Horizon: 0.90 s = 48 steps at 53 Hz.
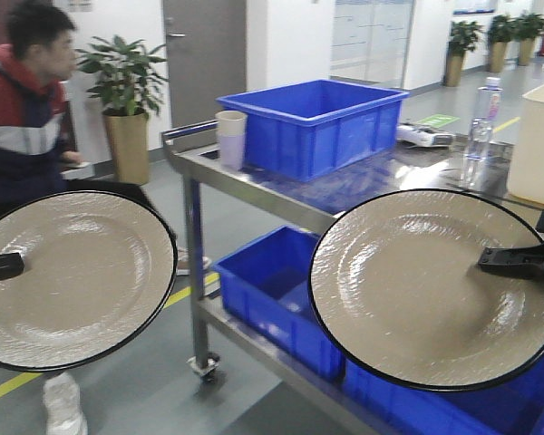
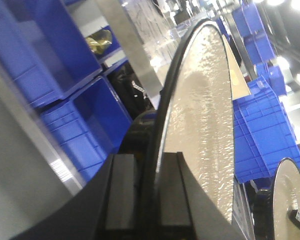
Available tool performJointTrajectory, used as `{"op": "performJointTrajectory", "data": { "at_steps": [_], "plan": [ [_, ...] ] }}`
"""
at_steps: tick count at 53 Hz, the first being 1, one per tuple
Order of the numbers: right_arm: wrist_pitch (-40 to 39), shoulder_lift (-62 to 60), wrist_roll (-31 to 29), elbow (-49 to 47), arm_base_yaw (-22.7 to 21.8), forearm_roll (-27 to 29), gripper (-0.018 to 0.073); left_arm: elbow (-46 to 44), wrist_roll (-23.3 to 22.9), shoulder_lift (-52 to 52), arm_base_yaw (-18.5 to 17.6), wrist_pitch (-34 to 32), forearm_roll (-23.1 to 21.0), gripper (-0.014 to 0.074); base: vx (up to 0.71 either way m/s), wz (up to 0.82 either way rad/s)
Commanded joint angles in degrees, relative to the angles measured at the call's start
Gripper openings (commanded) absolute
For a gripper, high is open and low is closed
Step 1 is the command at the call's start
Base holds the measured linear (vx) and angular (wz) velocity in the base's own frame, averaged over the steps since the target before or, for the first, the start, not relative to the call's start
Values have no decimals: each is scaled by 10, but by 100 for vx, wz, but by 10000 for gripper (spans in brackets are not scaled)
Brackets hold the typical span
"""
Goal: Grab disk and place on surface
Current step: 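Hold both plates while the base drives to the steel table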
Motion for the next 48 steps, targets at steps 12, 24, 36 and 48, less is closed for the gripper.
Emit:
{"op": "performJointTrajectory", "data": {
  "at_steps": [12, 24, 36, 48],
  "plan": [
    [2, -22, 4, -19, -1, 67, -9, -17, -9, -32, -4, 37, -80, -1, 41, -39],
    [2, -22, 4, -19, -1, 67, -9, -17, -9, -32, -4, 37, -80, -1, 39, -41],
    [1, -22, 4, -19, -1, 67, -9, -17, -9, -32, -4, 37, -79, -1, 35, -46],
    [1, -22, 4, -19, -1, 67, -9, -17, -9, -32, -4, 37, -79, -1, 29, -57]
  ]
}}
